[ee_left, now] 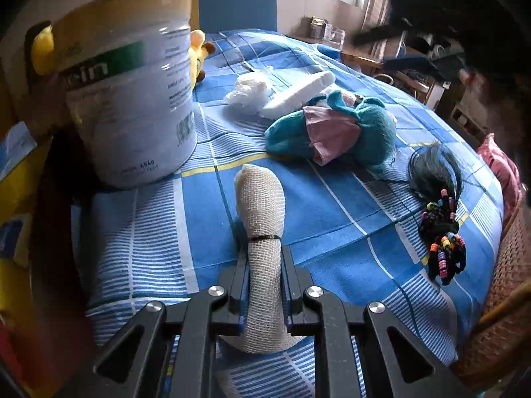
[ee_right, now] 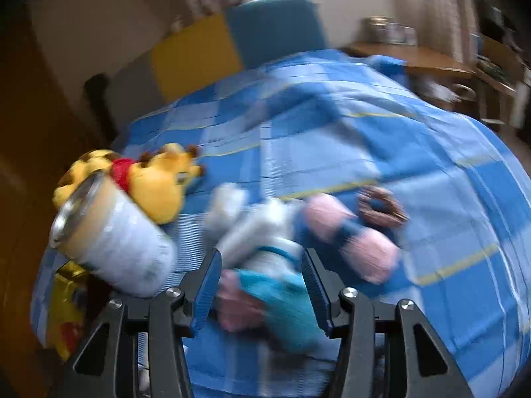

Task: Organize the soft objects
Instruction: 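Lift the white sock with the left tool while the right tool grasps the plastic bag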

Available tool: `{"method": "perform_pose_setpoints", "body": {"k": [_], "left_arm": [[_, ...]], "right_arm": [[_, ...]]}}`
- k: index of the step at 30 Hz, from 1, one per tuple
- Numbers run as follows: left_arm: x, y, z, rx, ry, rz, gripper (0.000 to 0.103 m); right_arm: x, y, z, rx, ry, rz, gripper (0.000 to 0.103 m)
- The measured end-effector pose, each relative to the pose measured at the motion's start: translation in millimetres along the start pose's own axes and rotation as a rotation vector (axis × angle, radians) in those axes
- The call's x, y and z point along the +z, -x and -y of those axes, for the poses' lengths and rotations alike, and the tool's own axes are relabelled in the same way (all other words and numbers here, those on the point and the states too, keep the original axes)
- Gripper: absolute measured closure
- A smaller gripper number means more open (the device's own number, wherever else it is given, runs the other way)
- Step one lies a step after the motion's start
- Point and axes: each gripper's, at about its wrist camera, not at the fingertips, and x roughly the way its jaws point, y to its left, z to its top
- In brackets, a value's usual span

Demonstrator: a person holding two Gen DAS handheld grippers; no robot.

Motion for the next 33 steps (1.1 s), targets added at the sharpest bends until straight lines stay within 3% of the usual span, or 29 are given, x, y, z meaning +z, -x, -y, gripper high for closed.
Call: {"method": "perform_pose_setpoints", "body": {"k": [5, 8, 17, 19, 25, 33], "left_arm": [[0, -1, -7, -0.034, 0.043, 0.007, 0.087], [-2, 1, -7, -0.042, 0.04, 0.015, 0.087], [-5, 1, -10, -0.06, 0.043, 0.037, 0.087], [-6, 1, -11, -0.063, 0.046, 0.037, 0.087], [-10, 7, -15, -0.055, 0.043, 0.039, 0.087], [-9, 13, -15, -0.043, 0.065, 0.018, 0.088]], "right_arm": [[42, -56, -40, 0.014, 0.067, -0.098, 0.052], [59, -98, -49, -0.029, 0.065, -0.163, 0.052], [65, -189, -50, -0.098, 0.044, -0.375, 0.052], [57, -200, -54, -0.133, 0.101, -0.409, 0.065], [48, -183, -58, -0.163, 0.166, -0.365, 0.072], [41, -116, -54, -0.094, 0.205, -0.269, 0.072]]}}
